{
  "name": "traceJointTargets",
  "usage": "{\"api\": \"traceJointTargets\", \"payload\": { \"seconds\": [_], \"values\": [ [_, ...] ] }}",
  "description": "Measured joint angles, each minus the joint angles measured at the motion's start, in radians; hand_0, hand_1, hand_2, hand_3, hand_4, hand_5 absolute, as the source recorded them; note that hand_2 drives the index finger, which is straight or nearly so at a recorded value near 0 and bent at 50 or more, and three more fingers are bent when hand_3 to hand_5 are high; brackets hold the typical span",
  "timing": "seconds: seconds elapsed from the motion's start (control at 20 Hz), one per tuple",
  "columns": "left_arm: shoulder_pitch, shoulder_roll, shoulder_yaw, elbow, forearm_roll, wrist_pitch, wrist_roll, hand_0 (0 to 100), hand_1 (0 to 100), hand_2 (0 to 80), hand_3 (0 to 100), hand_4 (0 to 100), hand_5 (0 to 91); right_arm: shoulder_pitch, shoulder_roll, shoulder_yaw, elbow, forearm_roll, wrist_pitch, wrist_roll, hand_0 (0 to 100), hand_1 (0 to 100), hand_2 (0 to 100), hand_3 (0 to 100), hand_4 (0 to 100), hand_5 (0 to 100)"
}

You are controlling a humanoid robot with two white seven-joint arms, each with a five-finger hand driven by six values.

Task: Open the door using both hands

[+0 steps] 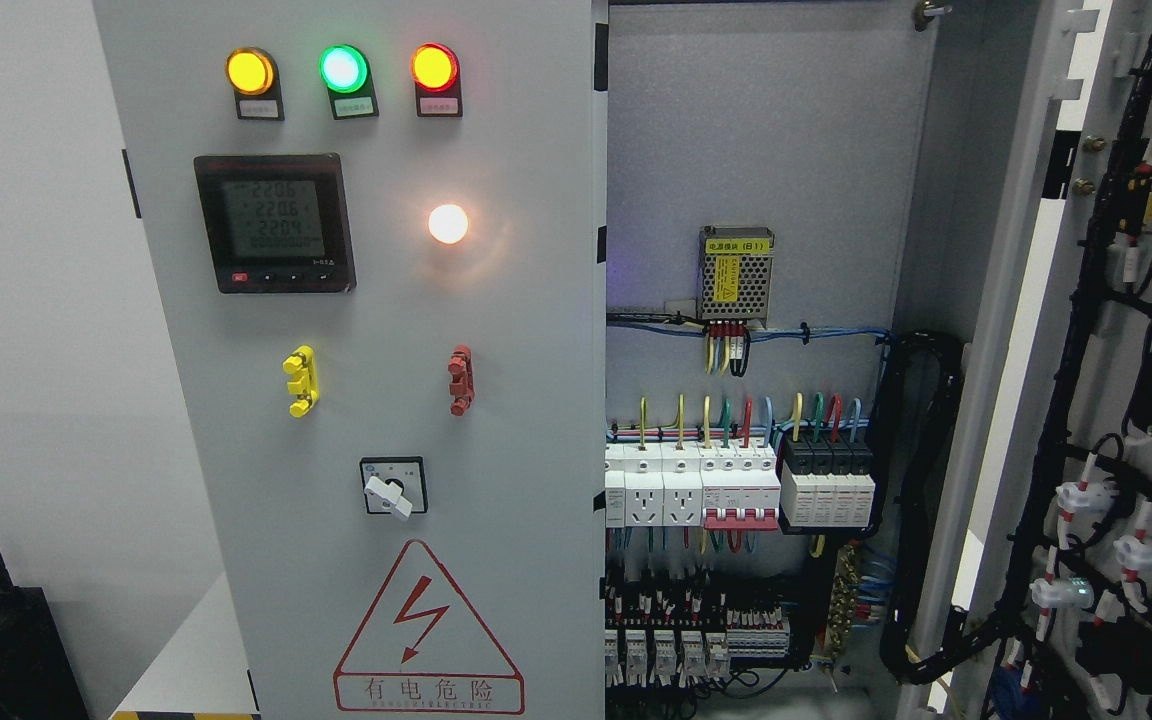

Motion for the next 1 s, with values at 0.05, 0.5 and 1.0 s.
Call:
{"api": "traceJointTargets", "payload": {
  "seconds": [0.05,0.5,1.0],
  "values": [
    [0.000,-0.001,0.006,0.001,0.001,-0.002,0.000,0,0,0.0,0,3,0.0,-0.024,0.005,-0.005,-0.004,-0.001,0.005,0.000,0,0,0,0,0,0],
    [0.000,-0.007,0.026,0.004,0.002,-0.011,-0.013,0,0,0.0,0,3,0.0,-0.185,0.038,-0.034,-0.019,-0.004,0.067,-0.004,0,0,0,0,0,0],
    [0.000,-0.010,-0.016,0.009,0.003,-0.011,-0.016,0,0,0.0,0,3,0.0,-0.354,0.068,-0.054,0.030,-0.008,0.098,-0.006,0,0,0,0,0,0]
  ]
}}
